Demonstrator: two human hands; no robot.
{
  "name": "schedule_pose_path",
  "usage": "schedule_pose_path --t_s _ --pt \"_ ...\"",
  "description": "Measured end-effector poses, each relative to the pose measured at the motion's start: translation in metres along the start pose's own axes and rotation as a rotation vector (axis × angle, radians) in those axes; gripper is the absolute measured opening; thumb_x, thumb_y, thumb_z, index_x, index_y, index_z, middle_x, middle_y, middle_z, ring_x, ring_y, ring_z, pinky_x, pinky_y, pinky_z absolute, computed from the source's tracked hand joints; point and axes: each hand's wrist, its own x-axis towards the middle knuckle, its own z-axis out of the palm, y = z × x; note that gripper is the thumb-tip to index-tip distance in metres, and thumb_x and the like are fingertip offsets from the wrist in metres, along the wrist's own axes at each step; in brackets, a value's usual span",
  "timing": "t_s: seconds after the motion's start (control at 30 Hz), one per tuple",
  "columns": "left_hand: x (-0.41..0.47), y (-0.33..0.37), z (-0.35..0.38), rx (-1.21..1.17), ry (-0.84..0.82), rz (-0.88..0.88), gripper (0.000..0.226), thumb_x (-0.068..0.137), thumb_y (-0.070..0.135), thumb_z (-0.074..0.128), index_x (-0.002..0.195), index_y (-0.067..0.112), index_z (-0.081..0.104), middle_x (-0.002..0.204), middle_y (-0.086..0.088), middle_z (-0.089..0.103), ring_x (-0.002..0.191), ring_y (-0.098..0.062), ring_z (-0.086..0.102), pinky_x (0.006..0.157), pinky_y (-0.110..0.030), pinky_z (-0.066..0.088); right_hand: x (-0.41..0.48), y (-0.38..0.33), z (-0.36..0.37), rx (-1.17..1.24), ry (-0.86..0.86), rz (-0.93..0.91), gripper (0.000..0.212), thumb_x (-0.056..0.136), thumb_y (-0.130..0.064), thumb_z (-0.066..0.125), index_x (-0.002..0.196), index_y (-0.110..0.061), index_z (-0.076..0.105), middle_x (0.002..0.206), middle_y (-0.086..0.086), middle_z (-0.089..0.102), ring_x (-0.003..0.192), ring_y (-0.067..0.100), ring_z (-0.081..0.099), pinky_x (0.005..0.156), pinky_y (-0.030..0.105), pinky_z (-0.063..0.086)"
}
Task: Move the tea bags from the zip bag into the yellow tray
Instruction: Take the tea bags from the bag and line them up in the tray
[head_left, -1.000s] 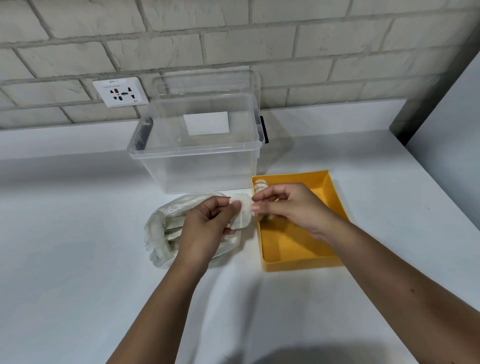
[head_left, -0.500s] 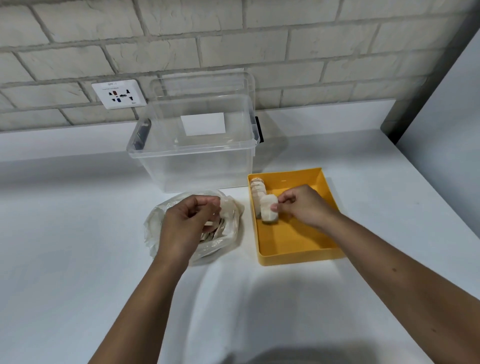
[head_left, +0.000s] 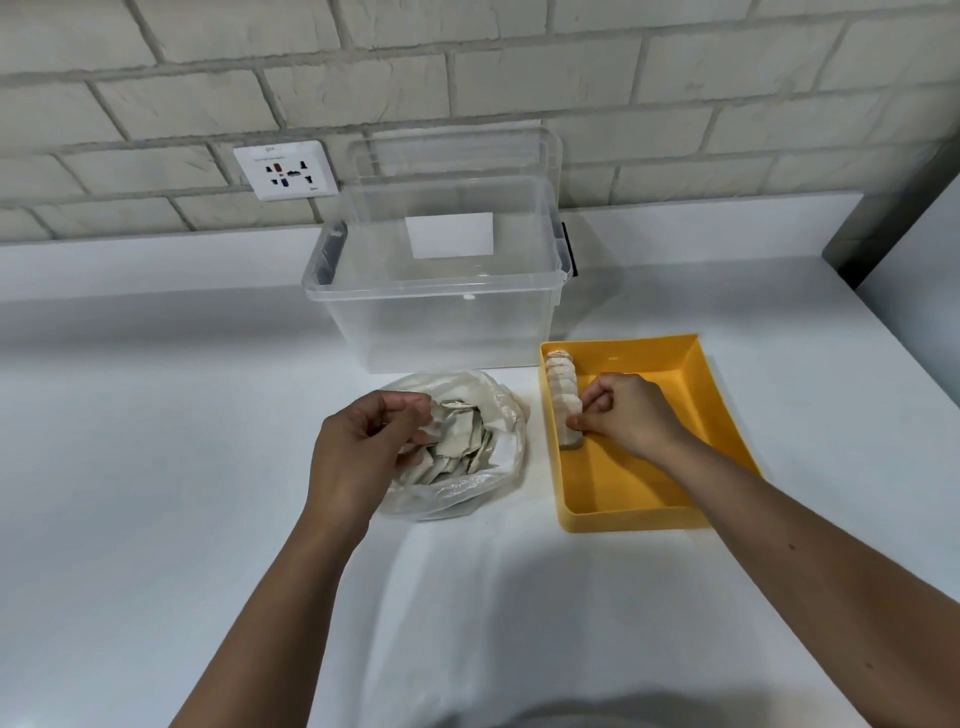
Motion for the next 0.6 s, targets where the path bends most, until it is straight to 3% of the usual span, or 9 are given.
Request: schedule_pose_path --t_s 0.1,0.23,0.33,0.4,0.47,0.6 --pt "0.002 0.0 -0.01 0.044 0.011 0.048 0.006 0.089 0.014 0.072 0.089 0.016 0.077 0.08 -0.014 0.073 0.074 -0.017 0.069 0.079 -0.037 0.059 -0.009 -0.017 -0.012 -0.148 0.097 -0.095 0.033 0.072 -0.031 0.084 0.096 -0.024 0.063 0.084 -0.011 0.063 0.08 0.012 0.06 0.072 0.032 0.052" --pt "0.007 -0.011 -0.017 0.406 -0.081 0.186 0.019 0.085 0.009 0.073 0.091 0.027 0.077 0.077 0.012 0.075 0.076 -0.008 0.069 0.075 -0.015 0.052 -0.026 -0.053 -0.021 -0.042 0.155 -0.293 0.029 0.075 -0.029 0.082 0.098 -0.028 0.065 0.088 -0.013 0.063 0.069 -0.001 0.054 0.067 0.022 0.047" --pt "0.01 -0.023 -0.011 0.821 -0.193 0.253 0.023 0.084 0.02 0.074 0.103 0.032 0.074 0.099 0.016 0.071 0.093 -0.007 0.066 0.083 -0.027 0.051 -0.042 -0.076 -0.014 0.138 0.06 -0.367 0.022 0.076 -0.025 0.082 0.093 -0.027 0.069 0.089 -0.013 0.065 0.061 0.0 0.051 0.06 0.014 0.043" --pt "0.013 -0.026 -0.007 1.01 -0.196 0.272 0.027 0.085 0.029 0.071 0.112 0.033 0.071 0.11 0.016 0.067 0.101 -0.008 0.062 0.082 -0.028 0.049 -0.048 -0.084 -0.006 0.174 0.019 -0.4 0.02 0.076 -0.025 0.082 0.093 -0.026 0.07 0.091 -0.012 0.066 0.059 0.004 0.051 0.059 0.013 0.043" --pt "0.015 -0.027 -0.004 1.087 -0.177 0.289 0.028 0.087 0.033 0.069 0.115 0.033 0.07 0.114 0.015 0.067 0.105 -0.009 0.062 0.08 -0.028 0.047 -0.052 -0.088 0.0 0.178 -0.001 -0.425 0.019 0.076 -0.025 0.081 0.092 -0.026 0.07 0.093 -0.011 0.066 0.061 0.007 0.052 0.059 0.012 0.043" --pt "0.016 -0.024 -0.001 1.119 -0.072 0.366 0.017 0.092 0.039 0.063 0.104 0.032 0.073 0.102 0.013 0.072 0.096 -0.009 0.064 0.069 -0.025 0.042 -0.055 -0.091 0.005 0.17 -0.029 -0.443 0.019 0.077 -0.026 0.081 0.093 -0.024 0.071 0.089 -0.012 0.067 0.066 0.011 0.054 0.058 0.01 0.042"
